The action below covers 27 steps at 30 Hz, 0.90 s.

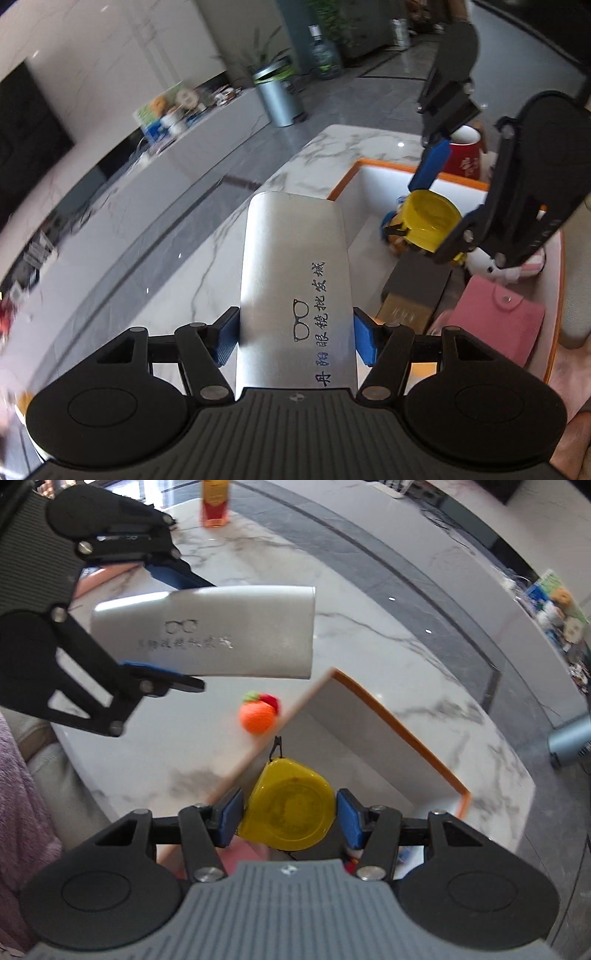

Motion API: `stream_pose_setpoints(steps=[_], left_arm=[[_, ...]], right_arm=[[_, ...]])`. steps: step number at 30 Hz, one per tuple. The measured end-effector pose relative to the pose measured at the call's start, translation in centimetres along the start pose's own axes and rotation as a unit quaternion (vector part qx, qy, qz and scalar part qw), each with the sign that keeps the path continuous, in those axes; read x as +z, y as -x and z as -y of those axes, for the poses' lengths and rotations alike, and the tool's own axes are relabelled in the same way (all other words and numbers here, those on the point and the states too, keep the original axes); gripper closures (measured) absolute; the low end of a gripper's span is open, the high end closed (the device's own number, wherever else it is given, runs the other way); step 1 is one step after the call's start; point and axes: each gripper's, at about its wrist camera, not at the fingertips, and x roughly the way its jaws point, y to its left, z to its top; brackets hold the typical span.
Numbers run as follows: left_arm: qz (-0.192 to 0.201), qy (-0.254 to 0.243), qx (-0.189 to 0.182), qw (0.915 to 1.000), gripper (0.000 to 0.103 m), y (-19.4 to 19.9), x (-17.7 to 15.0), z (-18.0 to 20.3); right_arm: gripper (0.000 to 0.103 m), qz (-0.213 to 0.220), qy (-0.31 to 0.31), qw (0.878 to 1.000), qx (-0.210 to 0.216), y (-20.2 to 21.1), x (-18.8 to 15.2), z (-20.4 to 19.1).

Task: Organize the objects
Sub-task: 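Carry the glasses case and tape measure into the orange box with both grippers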

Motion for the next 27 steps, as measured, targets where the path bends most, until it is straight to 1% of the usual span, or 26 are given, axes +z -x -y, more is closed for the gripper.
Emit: stream_pose_setpoints(steps=[3, 6, 8, 10, 13, 17, 20, 22, 25, 27], left_arm=[[-0.003, -0.053, -0.006, 0.9986, 0.03, -2.1, 2.5, 2.4], [-0.013, -0.111, -0.013, 0.9936, 0.03, -5.0, 4.0, 4.6], [-0.026, -0.151, -0.018, 0.9879, 0.03, -7.3, 4.5, 5.8], [-0.044, -0.181, -0.024, 0.9822, 0.03, -9.6, 4.6, 6.6], [-0.055, -0.226, -0.012, 0.9724, 0.03, -12.5, 4.2, 7.8], [-0.061, -0.258, -0.011, 0.9641, 0.03, -15.1, 3.6, 8.7], [-0.065, -0.284, -0.001, 0.9567, 0.031, -16.4, 3.2, 9.0], [-0.067, -0.29, 0.004, 0.9546, 0.031, -17.2, 2.8, 9.2], [-0.07, -0.314, 0.017, 0.9466, 0.031, -18.2, 2.0, 9.4], [-0.072, -0.314, 0.017, 0.9464, 0.03, -18.8, 1.9, 9.4]], right_arm=[[0.046, -0.005, -0.025, 1.0, -0.014, -0.5, -2.0, 2.4], [0.046, -0.005, -0.043, 0.999, -0.02, -0.7, -3.6, 4.3], [0.046, -0.003, -0.051, 0.998, -0.021, -1.8, -4.3, 5.1], [0.046, -0.005, -0.054, 0.998, -0.02, -2.4, -4.9, 5.4], [0.046, -0.003, -0.053, 0.998, -0.012, -3.3, -5.7, 6.3], [0.046, -0.003, -0.056, 0.998, 0.001, -4.2, -6.2, 7.4], [0.046, -0.005, -0.055, 0.998, 0.005, -5.7, -6.0, 7.9], [0.046, -0.007, -0.055, 0.998, 0.007, -6.6, -5.9, 8.2], [0.046, -0.009, -0.056, 0.998, 0.014, -7.6, -5.8, 8.5], [0.046, -0.01, -0.055, 0.998, 0.016, -8.0, -5.7, 8.5]])
